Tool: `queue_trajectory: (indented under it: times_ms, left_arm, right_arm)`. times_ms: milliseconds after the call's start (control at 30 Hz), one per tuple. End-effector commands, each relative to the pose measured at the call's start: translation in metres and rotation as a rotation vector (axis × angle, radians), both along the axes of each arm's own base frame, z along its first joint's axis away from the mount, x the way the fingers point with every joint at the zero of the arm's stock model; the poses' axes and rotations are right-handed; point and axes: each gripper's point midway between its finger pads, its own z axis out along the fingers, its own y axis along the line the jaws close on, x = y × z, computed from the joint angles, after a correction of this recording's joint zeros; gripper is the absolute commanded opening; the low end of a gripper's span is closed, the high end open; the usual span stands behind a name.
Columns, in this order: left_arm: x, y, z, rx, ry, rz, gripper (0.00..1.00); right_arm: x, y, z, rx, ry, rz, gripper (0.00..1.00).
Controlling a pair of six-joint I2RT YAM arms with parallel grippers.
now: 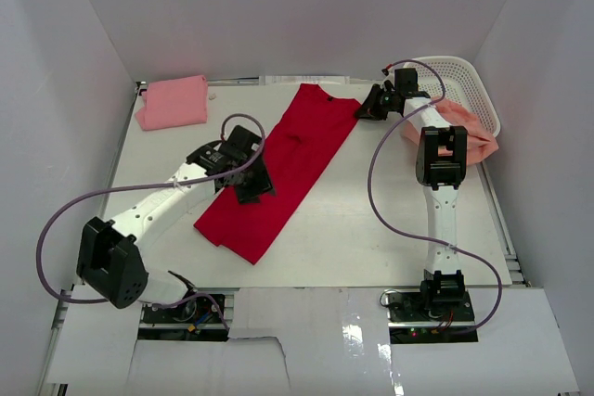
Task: Fold and stack the t-shirts
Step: Rotate the tshirt 90 degrees
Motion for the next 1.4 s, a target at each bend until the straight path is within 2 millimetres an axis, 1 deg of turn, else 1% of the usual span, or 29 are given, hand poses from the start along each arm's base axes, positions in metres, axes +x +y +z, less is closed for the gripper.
queue_trajectory:
  times_ms: [0, 33, 67, 100, 133, 167, 200, 233, 267, 367, 400, 433, 467, 500, 567, 633, 667, 767, 867, 933, 967, 1133, 1367]
  left_arm:
    - [0.014, 0.052, 0.039, 0.246, -0.141, 0.031, 0.59]
    - [0.018, 0.059, 0.045, 0.268, -0.159, 0.033, 0.59]
    - [0.027, 0.076, 0.047, 0.285, -0.158, 0.072, 0.60]
    - [0.032, 0.086, 0.047, 0.295, -0.155, 0.069, 0.60]
    - [0.034, 0.093, 0.041, 0.274, -0.129, 0.069, 0.60]
    - [0.042, 0.114, 0.037, 0.284, -0.115, 0.118, 0.59]
    - [0.047, 0.122, 0.033, 0.302, -0.117, 0.126, 0.59]
    - [0.049, 0.135, 0.029, 0.346, -0.117, 0.135, 0.59]
    - [0.055, 0.147, 0.027, 0.362, -0.124, 0.163, 0.59]
    - [0.066, 0.166, 0.014, 0.379, -0.096, 0.188, 0.60]
    - [0.069, 0.169, 0.008, 0.382, -0.082, 0.187, 0.59]
    - [0.073, 0.174, -0.004, 0.393, -0.045, 0.187, 0.60]
    - [0.077, 0.175, -0.009, 0.383, -0.035, 0.186, 0.59]
    - [0.079, 0.178, -0.020, 0.384, 0.003, 0.184, 0.59]
    - [0.081, 0.175, -0.031, 0.369, 0.028, 0.173, 0.59]
    - [0.081, 0.175, -0.041, 0.369, 0.047, 0.166, 0.59]
    - [0.079, 0.175, -0.051, 0.373, 0.072, 0.159, 0.59]
    - [0.079, 0.179, -0.062, 0.394, 0.096, 0.160, 0.58]
    - [0.078, 0.185, -0.068, 0.416, 0.088, 0.169, 0.58]
    - [0.077, 0.185, -0.072, 0.416, 0.099, 0.168, 0.58]
    - [0.077, 0.184, -0.075, 0.413, 0.107, 0.165, 0.58]
    - [0.064, 0.175, -0.102, 0.365, 0.186, 0.142, 0.57]
    - [0.055, 0.162, -0.122, 0.286, 0.235, 0.146, 0.57]
  right_arm:
    - [0.007, -0.007, 0.006, -0.012, -0.038, 0.004, 0.19]
    - [0.007, -0.006, 0.006, -0.012, -0.037, 0.008, 0.19]
    - [0.006, -0.006, 0.008, -0.013, -0.040, 0.009, 0.19]
    - [0.004, -0.007, 0.005, -0.015, -0.032, 0.008, 0.19]
    - [0.003, -0.006, 0.005, -0.011, -0.030, 0.011, 0.19]
    - [0.002, -0.007, 0.007, -0.010, -0.033, 0.010, 0.19]
    - [0.001, -0.006, 0.007, -0.010, -0.033, 0.014, 0.19]
    - [-0.002, -0.006, 0.005, -0.006, -0.026, 0.017, 0.19]
    - [-0.002, -0.005, 0.009, -0.006, -0.036, 0.019, 0.19]
    - [-0.005, -0.006, 0.011, -0.011, -0.038, 0.026, 0.19]
    - [-0.006, -0.006, 0.010, -0.011, -0.036, 0.028, 0.19]
    - [-0.007, -0.005, 0.013, -0.009, -0.038, 0.033, 0.19]
    - [-0.008, -0.006, 0.014, -0.009, -0.037, 0.032, 0.19]
    - [-0.008, -0.005, 0.017, -0.009, -0.040, 0.033, 0.19]
    - [-0.009, -0.006, 0.017, -0.013, -0.041, 0.035, 0.19]
    - [-0.008, -0.008, 0.017, -0.022, -0.042, 0.031, 0.20]
    - [-0.008, -0.007, 0.018, -0.024, -0.042, 0.034, 0.20]
    - [-0.008, -0.008, 0.015, -0.025, -0.039, 0.037, 0.20]
    - [-0.009, -0.007, 0.016, -0.019, -0.041, 0.044, 0.20]
    - [-0.008, -0.006, 0.017, -0.018, -0.046, 0.045, 0.20]
    - [-0.008, -0.007, 0.017, -0.018, -0.044, 0.044, 0.20]
    - [-0.007, -0.006, 0.018, -0.018, -0.052, 0.045, 0.20]
    - [-0.003, -0.006, 0.023, -0.011, -0.063, 0.041, 0.20]
